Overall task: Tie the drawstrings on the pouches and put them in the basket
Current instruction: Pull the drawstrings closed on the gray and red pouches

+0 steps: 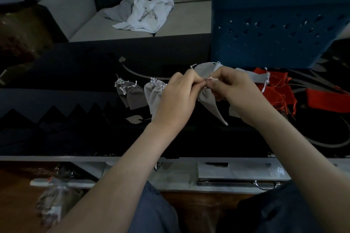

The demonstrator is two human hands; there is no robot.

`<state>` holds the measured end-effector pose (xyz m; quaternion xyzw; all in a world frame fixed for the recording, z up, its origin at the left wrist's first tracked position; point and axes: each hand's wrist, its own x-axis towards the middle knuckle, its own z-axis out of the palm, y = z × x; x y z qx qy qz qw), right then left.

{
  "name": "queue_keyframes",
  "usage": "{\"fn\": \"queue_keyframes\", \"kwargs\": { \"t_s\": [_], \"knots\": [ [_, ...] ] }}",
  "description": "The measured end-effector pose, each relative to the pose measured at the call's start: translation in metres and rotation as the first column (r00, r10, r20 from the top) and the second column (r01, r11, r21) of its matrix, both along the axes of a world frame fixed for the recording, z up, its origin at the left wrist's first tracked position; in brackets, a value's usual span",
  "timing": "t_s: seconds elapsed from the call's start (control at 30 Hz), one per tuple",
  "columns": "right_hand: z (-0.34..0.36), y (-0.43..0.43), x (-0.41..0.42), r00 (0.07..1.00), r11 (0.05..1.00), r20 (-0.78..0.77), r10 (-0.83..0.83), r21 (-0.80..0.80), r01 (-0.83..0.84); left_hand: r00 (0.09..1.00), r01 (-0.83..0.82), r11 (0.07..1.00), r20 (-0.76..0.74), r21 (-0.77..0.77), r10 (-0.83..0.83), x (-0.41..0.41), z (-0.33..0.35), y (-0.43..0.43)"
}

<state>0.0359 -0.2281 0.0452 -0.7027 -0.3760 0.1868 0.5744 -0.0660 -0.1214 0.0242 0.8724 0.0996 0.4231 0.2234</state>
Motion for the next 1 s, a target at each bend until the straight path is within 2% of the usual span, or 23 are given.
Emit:
{"fn": "queue_keyframes", "kwargs": {
  "t_s": [0.1,0.23,0.33,0.47,0.57,0.63,0.7,0.77,0.83,0.93,1.0],
  "knots": [
    [0.000,0.000,0.000,0.996,0.999,-0.082,0.039,0.011,-0.038,1.000,0.028,0.998,-0.002,-0.063,-0.028,-0.001,0.001,0.000],
    [0.001,0.001,0.000,0.979,0.997,-0.187,0.081,0.025,-0.078,0.999,0.042,0.999,0.010,-0.027,-0.042,-0.002,0.002,0.000],
    [0.000,0.003,0.001,0.981,0.998,-0.185,0.059,0.000,-0.060,0.999,0.048,0.999,0.004,-0.026,-0.048,-0.002,0.002,0.000],
    [-0.002,0.005,0.005,0.991,0.997,-0.107,-0.083,-0.015,0.081,1.000,-0.015,0.998,0.026,-0.054,0.017,-0.002,0.005,-0.001],
    [-0.005,0.006,0.007,0.992,0.994,-0.063,-0.107,-0.031,0.105,0.999,-0.048,0.990,-0.014,-0.133,0.046,-0.002,0.010,-0.001],
    [-0.006,0.007,0.009,0.992,0.994,-0.078,-0.099,-0.042,0.096,0.998,-0.022,0.963,-0.064,-0.268,0.005,-0.004,0.013,-0.001],
    [-0.005,0.008,0.009,0.986,0.998,-0.153,-0.063,-0.034,0.058,0.994,0.046,0.897,-0.073,-0.440,-0.087,-0.006,0.014,-0.001],
    [-0.002,0.011,0.006,0.950,1.000,-0.314,0.009,0.021,-0.003,0.987,0.081,0.816,-0.069,-0.572,-0.147,-0.009,0.015,0.002],
    [0.001,0.015,0.003,0.904,0.995,-0.425,0.052,0.101,-0.010,0.981,0.061,0.792,-0.112,-0.608,-0.161,-0.012,0.015,0.006],
    [0.001,0.027,-0.004,0.873,0.988,-0.487,0.034,0.149,0.045,0.953,0.003,0.746,-0.224,-0.666,-0.203,-0.016,0.013,0.014],
    [0.001,0.034,-0.009,0.855,0.990,-0.514,0.066,0.143,0.009,0.942,-0.087,0.743,-0.298,-0.664,-0.156,-0.019,0.012,0.019]
  ]
}}
